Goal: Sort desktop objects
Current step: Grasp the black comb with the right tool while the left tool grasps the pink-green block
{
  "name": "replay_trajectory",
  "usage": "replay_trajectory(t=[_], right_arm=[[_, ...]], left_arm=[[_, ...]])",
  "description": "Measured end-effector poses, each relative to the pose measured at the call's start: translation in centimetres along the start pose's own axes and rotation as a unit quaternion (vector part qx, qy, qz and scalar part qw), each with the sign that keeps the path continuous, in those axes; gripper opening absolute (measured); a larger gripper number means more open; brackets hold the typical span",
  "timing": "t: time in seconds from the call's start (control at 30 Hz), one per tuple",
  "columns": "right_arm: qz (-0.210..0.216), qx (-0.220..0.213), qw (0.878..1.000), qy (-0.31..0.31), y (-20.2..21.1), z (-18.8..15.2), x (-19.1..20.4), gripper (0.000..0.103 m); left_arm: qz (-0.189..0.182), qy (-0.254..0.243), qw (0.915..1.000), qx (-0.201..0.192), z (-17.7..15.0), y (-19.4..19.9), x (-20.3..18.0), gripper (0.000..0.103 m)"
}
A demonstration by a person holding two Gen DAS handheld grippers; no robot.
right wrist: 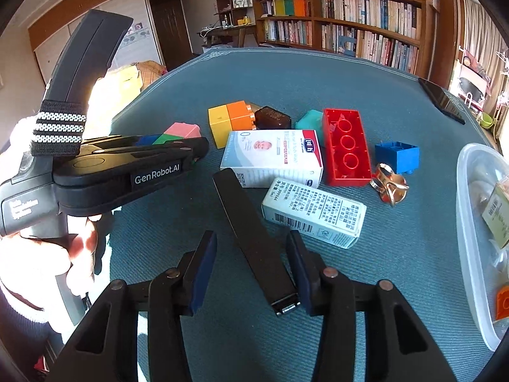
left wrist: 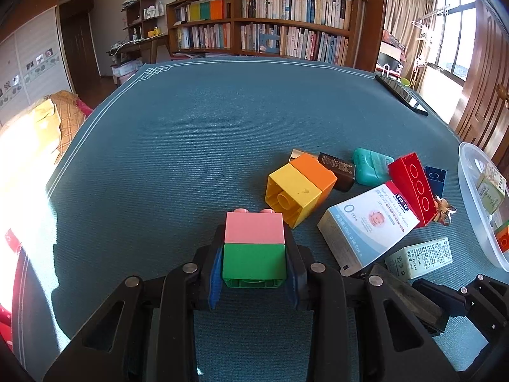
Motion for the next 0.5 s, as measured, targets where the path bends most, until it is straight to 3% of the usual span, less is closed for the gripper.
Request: replay_trajectory(t=[0.17,0.37,0.5], right_arm=[[-0.037,0.001,0.999,0.018,-1.1,0.7,0.7,0.045],[-0.051,-0.004,0.998,0.026,-1.2,0.6,0.9,0.019],[-0.051,-0.006,0.999,0.02,-1.1,0.4,0.8,0.018]], left_arm=[[0.007,-0.005,1.0,-0.001,-0.1,-0.3,-0.1,0.035],[0.012,-0.01,0.9998,-0.007,-0.2,-0.3,-0.2,0.034],[0.019,-0.007,0.9997,-0.016,-0.3,0.0,-0.1,0.034]])
Point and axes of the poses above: each gripper's, at about its wrist camera, not at the fingertips, and y roughly against the way its jaws point, x to its left, z to its top, the point moved 1 cm from there along -y, roughly the way its jaws point, and after that the axes turned 6 degrees about y, right-handed, at the moved point
